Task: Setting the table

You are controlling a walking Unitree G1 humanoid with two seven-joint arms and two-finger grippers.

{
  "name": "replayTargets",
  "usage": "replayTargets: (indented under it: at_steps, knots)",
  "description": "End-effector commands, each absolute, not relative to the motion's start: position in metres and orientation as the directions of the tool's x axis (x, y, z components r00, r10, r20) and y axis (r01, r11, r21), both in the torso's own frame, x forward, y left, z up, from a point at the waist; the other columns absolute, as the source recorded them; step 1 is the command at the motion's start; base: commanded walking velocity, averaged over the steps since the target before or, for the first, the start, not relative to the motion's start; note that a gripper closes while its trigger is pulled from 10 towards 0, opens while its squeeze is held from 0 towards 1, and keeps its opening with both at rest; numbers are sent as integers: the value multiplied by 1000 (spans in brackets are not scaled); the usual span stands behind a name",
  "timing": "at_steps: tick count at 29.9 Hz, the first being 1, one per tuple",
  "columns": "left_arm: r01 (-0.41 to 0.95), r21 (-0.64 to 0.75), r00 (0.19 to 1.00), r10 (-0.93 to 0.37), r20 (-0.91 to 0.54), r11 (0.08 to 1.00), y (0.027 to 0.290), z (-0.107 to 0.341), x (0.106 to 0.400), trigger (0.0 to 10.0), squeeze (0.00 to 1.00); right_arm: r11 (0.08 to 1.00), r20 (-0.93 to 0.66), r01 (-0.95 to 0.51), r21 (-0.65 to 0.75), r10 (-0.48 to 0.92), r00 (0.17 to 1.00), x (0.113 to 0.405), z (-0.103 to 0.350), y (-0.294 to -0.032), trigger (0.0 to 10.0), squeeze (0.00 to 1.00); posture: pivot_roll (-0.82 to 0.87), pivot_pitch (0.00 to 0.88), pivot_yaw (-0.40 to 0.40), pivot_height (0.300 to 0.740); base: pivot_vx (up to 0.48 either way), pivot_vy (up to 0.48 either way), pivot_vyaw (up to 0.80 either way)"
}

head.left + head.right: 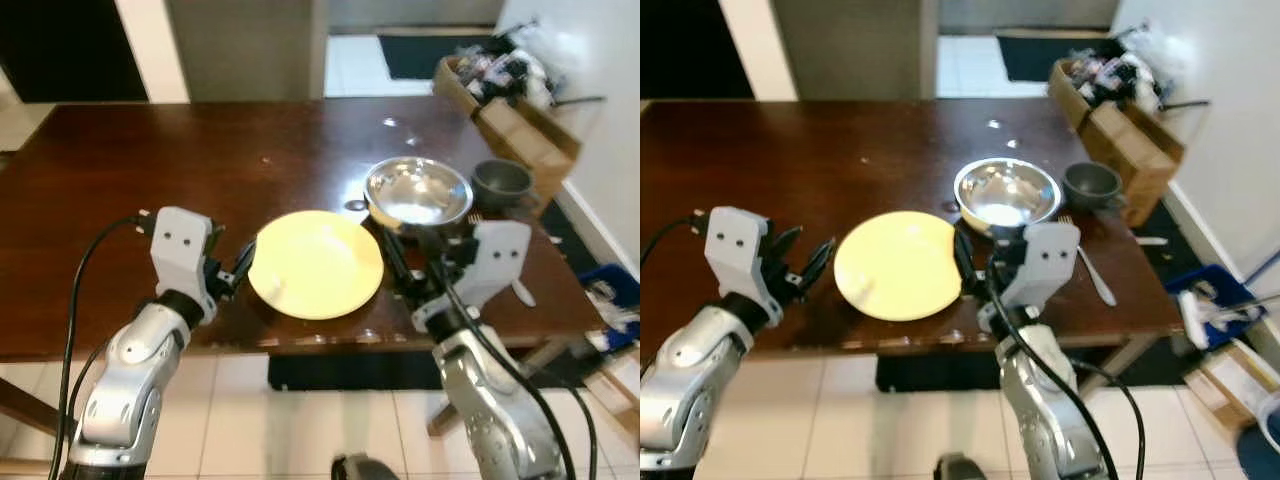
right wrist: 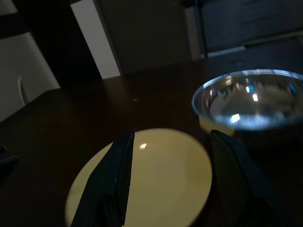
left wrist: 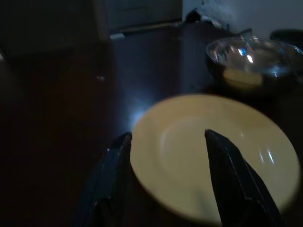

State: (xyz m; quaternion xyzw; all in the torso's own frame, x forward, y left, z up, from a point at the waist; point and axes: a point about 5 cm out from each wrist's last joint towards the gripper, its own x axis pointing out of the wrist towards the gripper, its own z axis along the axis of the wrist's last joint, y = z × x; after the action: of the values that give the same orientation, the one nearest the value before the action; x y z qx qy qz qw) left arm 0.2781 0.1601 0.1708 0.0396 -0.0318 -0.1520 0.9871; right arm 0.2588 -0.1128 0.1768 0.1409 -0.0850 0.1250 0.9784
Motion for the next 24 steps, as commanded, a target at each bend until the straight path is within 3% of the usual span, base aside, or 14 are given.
replayTargets:
  at_steps: [1, 24]
  knots:
    - [292, 92, 954, -296, 38, 952, 163, 170, 277, 10000, 0, 924, 187, -276, 264, 232, 955, 258, 174, -111, 10000, 0, -116, 25, 58, 740, -371, 0, 0]
    - [293, 89, 954, -297, 35, 952, 163, 169, 277, 10000, 0, 923, 175, -276, 267, 235, 956, 258, 171, -112, 10000, 0, -115, 25, 57, 740, -369, 0, 0]
